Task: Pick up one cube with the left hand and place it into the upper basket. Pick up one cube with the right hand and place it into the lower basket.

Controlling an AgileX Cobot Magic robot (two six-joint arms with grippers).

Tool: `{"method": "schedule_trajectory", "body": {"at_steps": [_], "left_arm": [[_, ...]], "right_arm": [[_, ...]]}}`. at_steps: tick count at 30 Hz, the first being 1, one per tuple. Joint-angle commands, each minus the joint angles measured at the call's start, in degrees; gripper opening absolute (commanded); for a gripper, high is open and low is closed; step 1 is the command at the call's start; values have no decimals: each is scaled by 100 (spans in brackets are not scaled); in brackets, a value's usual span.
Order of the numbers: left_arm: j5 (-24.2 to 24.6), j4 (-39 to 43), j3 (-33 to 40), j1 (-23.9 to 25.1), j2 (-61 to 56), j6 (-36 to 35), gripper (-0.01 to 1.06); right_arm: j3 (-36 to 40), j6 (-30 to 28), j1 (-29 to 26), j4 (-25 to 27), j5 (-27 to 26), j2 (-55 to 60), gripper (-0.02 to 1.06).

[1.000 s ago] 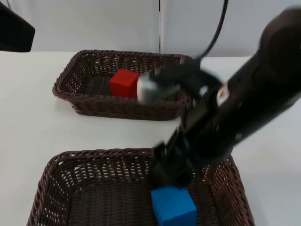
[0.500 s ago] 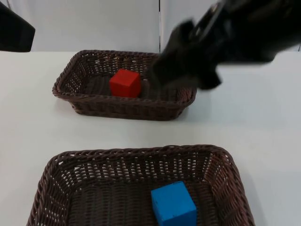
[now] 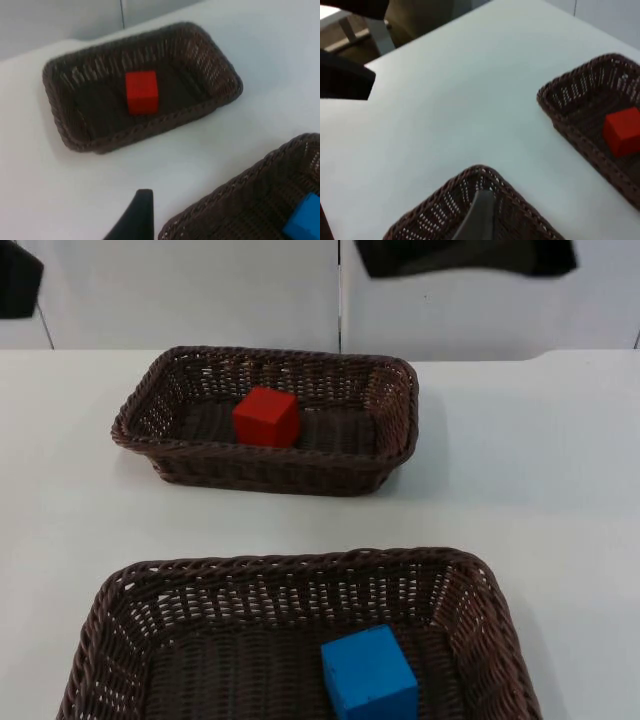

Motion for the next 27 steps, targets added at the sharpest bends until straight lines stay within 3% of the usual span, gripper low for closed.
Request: {"method": "schedule_trajectory", "body": {"at_steps": [1,8,13,27], "left_arm": [[127,43,11,-3,-300,33,100],[355,50,11,-3,-645,33,100],[814,67,11,-3,-919,49,100],[1400,67,11,-3,-1941,49,100]], "right_arm": [[6,-43,11,-26,25,-233,78],[223,-240,11,-26,55,-514,78],[691,-255,11,-26,-124,-939,78],[1607,-324,11,-39,-208,-2580,78]]}}
